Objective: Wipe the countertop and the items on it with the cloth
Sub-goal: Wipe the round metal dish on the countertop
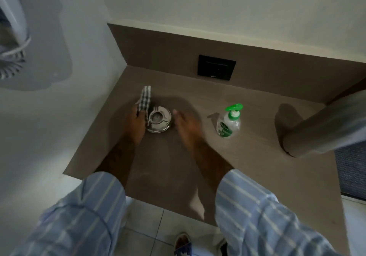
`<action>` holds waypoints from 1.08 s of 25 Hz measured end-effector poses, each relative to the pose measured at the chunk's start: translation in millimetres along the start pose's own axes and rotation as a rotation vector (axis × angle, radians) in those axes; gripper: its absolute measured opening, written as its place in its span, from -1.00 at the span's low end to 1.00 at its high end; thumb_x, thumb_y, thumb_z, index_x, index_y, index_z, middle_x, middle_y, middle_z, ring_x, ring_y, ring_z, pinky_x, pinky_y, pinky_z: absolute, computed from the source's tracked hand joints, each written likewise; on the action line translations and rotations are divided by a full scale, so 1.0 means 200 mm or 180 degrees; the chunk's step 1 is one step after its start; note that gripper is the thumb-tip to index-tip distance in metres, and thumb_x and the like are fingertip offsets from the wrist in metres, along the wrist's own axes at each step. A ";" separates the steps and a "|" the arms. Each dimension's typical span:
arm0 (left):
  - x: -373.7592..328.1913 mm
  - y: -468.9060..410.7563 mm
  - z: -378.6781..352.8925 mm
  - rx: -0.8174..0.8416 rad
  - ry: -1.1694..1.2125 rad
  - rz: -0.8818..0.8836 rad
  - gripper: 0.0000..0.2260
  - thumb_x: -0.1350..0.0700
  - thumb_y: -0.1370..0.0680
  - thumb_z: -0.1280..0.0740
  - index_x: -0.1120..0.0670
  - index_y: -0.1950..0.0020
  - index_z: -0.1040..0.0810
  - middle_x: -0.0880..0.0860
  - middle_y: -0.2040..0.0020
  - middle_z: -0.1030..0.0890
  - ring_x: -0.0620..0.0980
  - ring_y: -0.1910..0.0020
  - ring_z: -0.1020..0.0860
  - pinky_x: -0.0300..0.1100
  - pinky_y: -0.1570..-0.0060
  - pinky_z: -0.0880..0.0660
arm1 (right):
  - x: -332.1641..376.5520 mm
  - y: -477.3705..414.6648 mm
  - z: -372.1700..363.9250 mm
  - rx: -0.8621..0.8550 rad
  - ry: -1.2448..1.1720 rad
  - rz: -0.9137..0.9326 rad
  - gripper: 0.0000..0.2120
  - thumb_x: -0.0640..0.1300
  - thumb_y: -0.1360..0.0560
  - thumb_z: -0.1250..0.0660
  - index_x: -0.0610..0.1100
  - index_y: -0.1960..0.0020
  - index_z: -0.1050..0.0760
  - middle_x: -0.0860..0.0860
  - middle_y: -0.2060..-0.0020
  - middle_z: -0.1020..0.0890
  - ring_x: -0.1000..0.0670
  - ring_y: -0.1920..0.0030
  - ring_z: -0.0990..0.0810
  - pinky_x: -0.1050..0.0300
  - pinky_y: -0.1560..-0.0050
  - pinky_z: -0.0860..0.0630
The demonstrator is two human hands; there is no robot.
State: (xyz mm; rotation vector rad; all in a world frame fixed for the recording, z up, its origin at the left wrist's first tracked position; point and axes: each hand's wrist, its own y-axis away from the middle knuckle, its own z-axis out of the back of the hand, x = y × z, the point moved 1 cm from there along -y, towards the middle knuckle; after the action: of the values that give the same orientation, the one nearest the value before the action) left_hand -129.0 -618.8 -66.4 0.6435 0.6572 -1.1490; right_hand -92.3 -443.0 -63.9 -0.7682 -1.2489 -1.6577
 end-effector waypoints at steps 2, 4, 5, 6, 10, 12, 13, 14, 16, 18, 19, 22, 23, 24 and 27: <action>0.01 0.01 -0.04 0.0025 0.0355 -0.0047 -0.71 0.16 -0.61 -0.25 0.18 -0.32 -0.54 0.17 -0.14 -0.63 0.07 -0.01 -0.56 -0.41 0.07 -0.41 | 0.07 -0.10 -0.09 0.0077 -0.0518 -0.0417 -0.48 0.19 -0.67 -0.14 -0.15 -0.40 -0.54 -0.23 -0.37 -0.57 -0.25 -0.40 -0.52 -0.22 -0.46 -0.38; 0.00 0.05 -0.05 0.0146 0.0677 0.0068 -0.69 0.10 -0.56 -0.25 0.15 -0.27 -0.56 0.14 -0.11 -0.65 0.14 -0.03 -0.62 -0.32 0.03 -0.54 | 0.09 -0.06 -0.15 0.0086 -0.1653 -0.0706 -0.49 0.19 -0.65 -0.18 -0.16 -0.35 -0.58 -0.21 -0.30 -0.64 -0.23 -0.33 -0.59 -0.24 -0.41 -0.46; -0.01 0.09 -0.06 0.0276 0.0774 0.0047 -0.68 0.08 -0.54 -0.25 0.16 -0.24 -0.57 0.18 -0.12 -0.65 0.19 -0.07 -0.63 -0.10 -0.06 -0.59 | 0.10 -0.01 -0.17 0.0269 -0.2317 -0.0806 -0.48 0.22 -0.64 -0.19 -0.14 -0.33 -0.60 -0.19 -0.27 -0.67 -0.21 -0.28 -0.63 -0.25 -0.38 -0.49; -0.04 0.12 -0.06 0.0362 0.0804 -0.0083 -0.69 0.08 -0.53 -0.24 0.15 -0.21 -0.58 0.20 -0.10 -0.66 0.20 -0.09 -0.63 0.06 -0.12 -0.58 | 0.11 0.05 -0.19 0.0478 -0.2819 -0.0825 -0.46 0.27 -0.62 -0.18 -0.10 -0.31 -0.62 -0.16 -0.24 -0.69 -0.19 -0.26 -0.65 -0.23 -0.36 -0.51; -0.22 0.27 -0.03 0.0418 0.0755 -0.0566 -0.76 -0.03 -0.62 -0.22 -0.05 -0.22 -0.57 -0.01 -0.12 -0.68 -0.21 -0.04 -0.64 -0.18 -0.14 -0.57 | 0.18 0.14 -0.23 0.0278 -0.4084 -0.0730 -0.50 0.18 -0.64 -0.21 -0.18 -0.31 -0.62 -0.16 -0.20 -0.70 -0.13 -0.25 -0.65 -0.01 -0.30 -0.55; -0.27 0.38 0.02 0.0545 0.0737 -0.0925 -0.68 -0.09 -0.63 -0.19 -0.12 -0.37 -0.48 -0.23 -0.19 -0.62 -0.51 -0.10 -0.52 -0.59 -0.06 -0.42 | 0.22 0.12 -0.17 0.0122 -0.4343 -0.0761 -0.51 0.12 -0.67 -0.15 -0.19 -0.07 -0.73 -0.12 0.07 -0.78 -0.05 0.03 -0.76 0.12 -0.01 -0.67; -0.25 0.45 0.05 0.0581 0.0664 -0.1064 -0.67 -0.07 -0.65 -0.18 -0.10 -0.41 -0.45 -0.28 -0.23 -0.57 -0.55 -0.16 -0.47 -0.64 -0.08 -0.35 | 0.23 0.12 -0.13 0.0155 -0.4473 -0.0755 -0.46 0.12 -0.67 -0.13 -0.17 0.09 -0.77 -0.11 0.19 -0.78 -0.04 0.17 -0.77 0.15 0.15 -0.69; -0.22 0.50 0.07 0.0555 0.0527 -0.1150 -0.67 -0.03 -0.67 -0.17 -0.07 -0.43 -0.46 -0.26 -0.27 -0.54 -0.52 -0.20 -0.47 -0.63 -0.11 -0.34 | 0.24 0.13 -0.11 0.0239 -0.4554 -0.0759 -0.44 0.15 -0.65 -0.15 -0.18 0.14 -0.78 -0.13 0.21 -0.78 -0.06 0.19 -0.77 0.13 0.18 -0.69; -0.19 0.50 0.10 0.0290 0.0258 -0.0881 -0.69 0.03 -0.70 -0.16 0.01 -0.40 -0.51 -0.10 -0.26 -0.60 -0.25 -0.23 -0.57 -0.46 -0.12 -0.44 | 0.27 0.19 -0.12 0.0392 -0.4665 -0.0749 -0.48 0.18 -0.62 -0.21 -0.22 -0.09 -0.74 -0.20 -0.05 -0.76 -0.15 -0.07 -0.74 0.02 -0.08 -0.66; -0.25 0.39 0.09 0.0181 0.0147 -0.0267 -0.71 0.04 -0.70 -0.16 0.06 -0.33 -0.56 0.08 -0.21 -0.66 0.06 -0.19 -0.62 -0.18 -0.09 -0.50 | 0.28 0.22 -0.18 0.0283 -0.4444 -0.0836 -0.52 0.17 -0.64 -0.21 -0.19 -0.24 -0.66 -0.17 -0.17 -0.72 -0.13 -0.19 -0.68 0.01 -0.19 -0.60; -0.30 0.35 0.08 0.0235 0.0263 -0.0239 -0.71 0.02 -0.69 -0.16 0.03 -0.30 -0.58 0.08 -0.18 -0.68 0.05 -0.15 -0.63 -0.20 -0.06 -0.48 | 0.30 0.23 -0.19 0.0236 -0.4302 -0.0845 -0.54 0.16 -0.65 -0.19 -0.16 -0.17 -0.69 -0.14 -0.08 -0.75 -0.08 -0.10 -0.72 0.07 -0.10 -0.63; -0.37 0.45 0.07 0.0364 0.0633 -0.0940 -0.72 -0.03 -0.66 -0.18 -0.07 -0.33 -0.53 -0.14 -0.16 -0.64 -0.45 -0.05 -0.57 -0.57 0.01 -0.39 | 0.33 0.18 -0.11 0.0206 -0.4295 -0.0933 -0.50 0.09 -0.70 -0.11 -0.14 0.15 -0.68 -0.09 0.24 -0.69 0.04 0.35 -0.73 0.21 0.31 -0.63; -0.32 0.51 0.08 0.0337 0.0633 -0.1187 -0.72 0.00 -0.67 -0.19 -0.05 -0.36 -0.52 -0.16 -0.19 -0.61 -0.51 -0.09 -0.53 -0.63 -0.02 -0.36 | 0.33 0.17 -0.08 0.0174 -0.4418 -0.0969 -0.51 0.06 -0.70 -0.10 -0.15 0.17 -0.67 -0.08 0.27 -0.68 0.05 0.38 -0.72 0.21 0.34 -0.64; -0.26 0.55 0.09 0.0268 0.0530 -0.1267 -0.72 0.05 -0.69 -0.19 0.00 -0.37 -0.53 -0.12 -0.24 -0.60 -0.46 -0.15 -0.53 -0.61 -0.08 -0.36 | 0.33 0.17 -0.08 0.0169 -0.4541 -0.0909 -0.51 0.03 -0.71 -0.10 -0.17 0.15 -0.69 -0.09 0.25 -0.73 0.05 0.30 -0.74 0.19 0.27 -0.68; -0.18 0.42 0.11 0.0028 -0.0222 -0.0556 -0.72 0.14 -0.69 -0.19 0.18 -0.32 -0.57 0.19 -0.23 -0.65 0.14 -0.20 -0.61 -0.17 -0.14 -0.43 | 0.29 0.22 -0.19 0.0325 -0.4381 -0.0971 -0.52 0.10 -0.68 -0.14 -0.24 -0.23 -0.65 -0.20 -0.16 -0.72 -0.10 -0.20 -0.68 0.03 -0.22 -0.60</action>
State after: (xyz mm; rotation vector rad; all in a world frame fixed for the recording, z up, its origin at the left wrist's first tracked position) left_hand -56.2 -590.0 -15.0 0.5590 0.6587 -1.3310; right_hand -74.7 -500.1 -7.6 -1.8526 -2.4200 -1.1491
